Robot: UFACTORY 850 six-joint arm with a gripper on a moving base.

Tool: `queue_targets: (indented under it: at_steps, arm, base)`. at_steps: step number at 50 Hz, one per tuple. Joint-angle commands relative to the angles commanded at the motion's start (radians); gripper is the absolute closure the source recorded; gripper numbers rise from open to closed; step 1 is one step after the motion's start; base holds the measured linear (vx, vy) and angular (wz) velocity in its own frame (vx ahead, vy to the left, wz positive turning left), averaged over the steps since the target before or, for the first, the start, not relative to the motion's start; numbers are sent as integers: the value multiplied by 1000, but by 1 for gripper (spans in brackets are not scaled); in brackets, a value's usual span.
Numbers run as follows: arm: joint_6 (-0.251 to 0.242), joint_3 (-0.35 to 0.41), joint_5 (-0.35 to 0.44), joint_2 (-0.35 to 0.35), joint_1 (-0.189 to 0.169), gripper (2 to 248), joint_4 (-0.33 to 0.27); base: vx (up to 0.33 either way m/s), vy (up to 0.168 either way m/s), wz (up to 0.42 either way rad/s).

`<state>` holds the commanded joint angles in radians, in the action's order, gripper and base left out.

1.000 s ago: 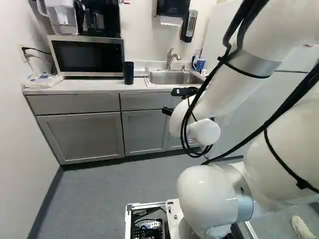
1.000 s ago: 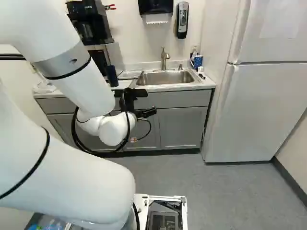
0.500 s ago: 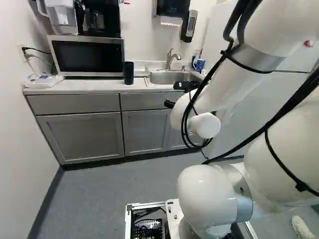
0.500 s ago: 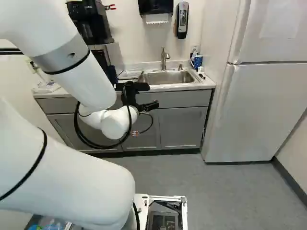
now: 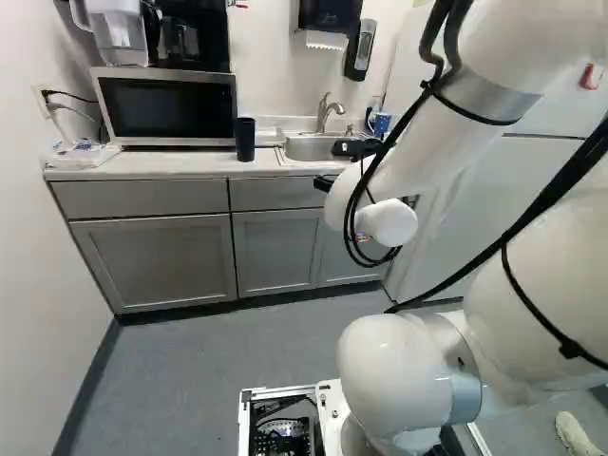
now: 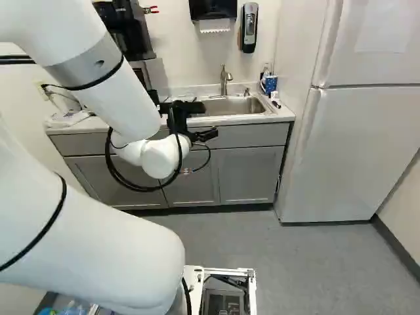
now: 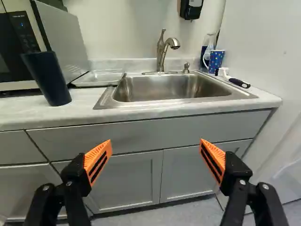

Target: Rinse the cup and place it in the tray

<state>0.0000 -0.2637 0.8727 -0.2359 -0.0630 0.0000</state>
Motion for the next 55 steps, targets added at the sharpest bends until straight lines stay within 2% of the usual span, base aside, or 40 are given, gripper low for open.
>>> queue_targets:
  at_steps: [40,55]
  arm:
    - [0,-145,0,56,5,3,0]
    - [0,-200,-29,78,7,3,0]
  base:
    - [0,0,0]
    - [0,0,0]
